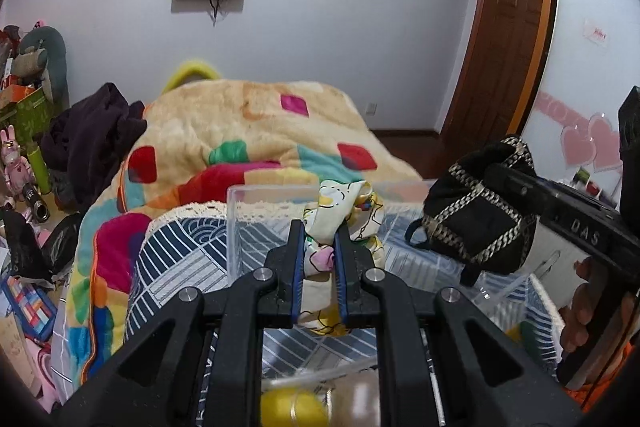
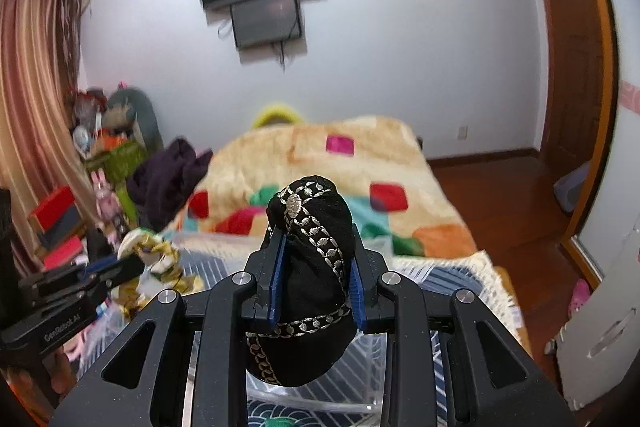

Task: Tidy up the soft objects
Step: 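Drop the scrunchie into the box with the left tool while the right tool drops the black bag in, then grasp the yellow felt ball with the left tool while the right tool grasps the green sponge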

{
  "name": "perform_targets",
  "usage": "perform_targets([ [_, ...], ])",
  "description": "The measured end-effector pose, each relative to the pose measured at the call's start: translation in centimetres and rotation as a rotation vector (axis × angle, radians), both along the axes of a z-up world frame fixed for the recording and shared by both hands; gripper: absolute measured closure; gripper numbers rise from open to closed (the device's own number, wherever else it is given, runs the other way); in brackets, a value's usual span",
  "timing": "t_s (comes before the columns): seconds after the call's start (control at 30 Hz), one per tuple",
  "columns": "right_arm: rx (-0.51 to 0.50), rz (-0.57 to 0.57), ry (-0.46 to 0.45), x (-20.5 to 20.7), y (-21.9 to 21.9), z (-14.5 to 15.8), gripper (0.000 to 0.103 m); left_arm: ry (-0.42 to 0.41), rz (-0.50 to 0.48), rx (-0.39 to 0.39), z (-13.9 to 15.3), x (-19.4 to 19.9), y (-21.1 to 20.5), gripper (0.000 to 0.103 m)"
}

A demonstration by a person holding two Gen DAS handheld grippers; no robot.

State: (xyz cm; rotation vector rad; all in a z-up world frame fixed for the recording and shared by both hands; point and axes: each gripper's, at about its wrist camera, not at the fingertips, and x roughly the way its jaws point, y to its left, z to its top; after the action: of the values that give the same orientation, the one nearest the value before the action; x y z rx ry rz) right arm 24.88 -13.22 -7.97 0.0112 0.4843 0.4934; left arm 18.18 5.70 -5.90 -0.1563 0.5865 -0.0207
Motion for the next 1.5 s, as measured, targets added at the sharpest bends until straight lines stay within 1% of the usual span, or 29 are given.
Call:
perform_targets([
  [0.13,-0.065,0.022,0.082,0.9,1.0,-1.6,0.078,0.062,-0.002,0.033,-1.5,1.5,-0.4,0.090],
  [0.27,-0.125,0.054,0.160,1.6,1.6,-3.0,0.078,0.109,-0.018,0.040,-2.4,2.4,-0.8,0.090],
  [0.4,-0.173,0.082,0.207,1.7,1.9,-3.8,0.075,0.133,-0.018,0.048,-3.0,2.6,-0.9,0.090],
  [0.47,-0.178,0.092,0.212,1.9,1.9,-3.8,0.074,0.136,-0.024,0.048,-3.0,2.5,-1.0,0.089],
  [0.5,-0.181,0.098,0.215,1.8,1.9,-3.7,0.071,0.137,-0.028,0.045,-2.9,2.4,-1.0,0.088],
  [0.53,-0.184,0.097,0.211,1.5,1.8,-3.7,0.069,0.135,-0.031,0.042,-2.8,2.3,-1.0,0.082],
  [0.57,-0.187,0.096,0.207,1.6,1.8,-3.5,0.063,0.132,-0.032,0.040,-2.7,2.2,-1.0,0.077],
  [0.6,-0.190,0.095,0.201,1.5,1.7,-3.4,0.057,0.128,-0.034,0.038,-2.5,2.1,-1.0,0.076],
  [0.7,-0.187,0.086,0.173,1.4,1.6,-2.8,0.046,0.113,-0.043,0.031,-1.9,1.6,-1.0,0.067],
  [0.77,-0.176,0.086,0.154,1.2,1.5,-2.1,0.040,0.095,-0.042,0.030,-1.3,1.1,-0.9,0.059],
  [0.8,-0.169,0.084,0.142,1.0,1.4,-1.8,0.036,0.083,-0.042,0.030,-0.9,0.7,-0.9,0.057],
  [0.87,-0.155,0.074,0.113,0.6,1.0,-0.9,0.033,0.055,-0.040,0.035,0.0,-0.1,-0.9,0.046],
  [0.9,-0.149,0.072,0.104,0.4,0.8,-0.6,0.032,0.040,-0.036,0.039,0.4,-0.6,-0.8,0.043],
  [0.97,-0.127,0.069,0.078,-0.3,0.3,0.2,0.029,0.012,-0.027,0.052,1.1,-1.6,-0.8,0.032],
  [1.0,-0.119,0.066,0.068,-0.5,0.2,0.5,0.025,0.001,-0.026,0.054,1.4,-2.2,-0.7,0.029],
  [1.07,-0.099,0.060,0.048,-1.3,-0.4,1.1,0.022,-0.018,-0.026,0.058,1.9,-3.2,-0.5,0.022],
  [1.1,-0.090,0.057,0.037,-1.6,-0.7,1.3,0.022,-0.024,-0.026,0.061,2.0,-3.7,-0.5,0.021],
  [1.17,-0.079,0.053,0.022,-2.3,-1.2,1.4,0.022,-0.037,-0.019,0.072,2.0,-4.9,-0.4,0.012],
  [1.23,-0.073,0.046,0.016,-2.9,-1.8,1.3,0.021,-0.043,-0.013,0.082,1.8,-6.0,-0.4,0.007],
  [1.33,-0.070,0.033,0.020,-3.7,-2.6,0.6,0.021,-0.028,-0.012,0.100,0.9,-7.3,-0.3,0.006],
  [1.5,-0.085,0.017,0.066,-4.6,-3.8,-1.4,0.020,0.039,0.010,0.109,-1.6,-8.4,0.5,0.006],
])
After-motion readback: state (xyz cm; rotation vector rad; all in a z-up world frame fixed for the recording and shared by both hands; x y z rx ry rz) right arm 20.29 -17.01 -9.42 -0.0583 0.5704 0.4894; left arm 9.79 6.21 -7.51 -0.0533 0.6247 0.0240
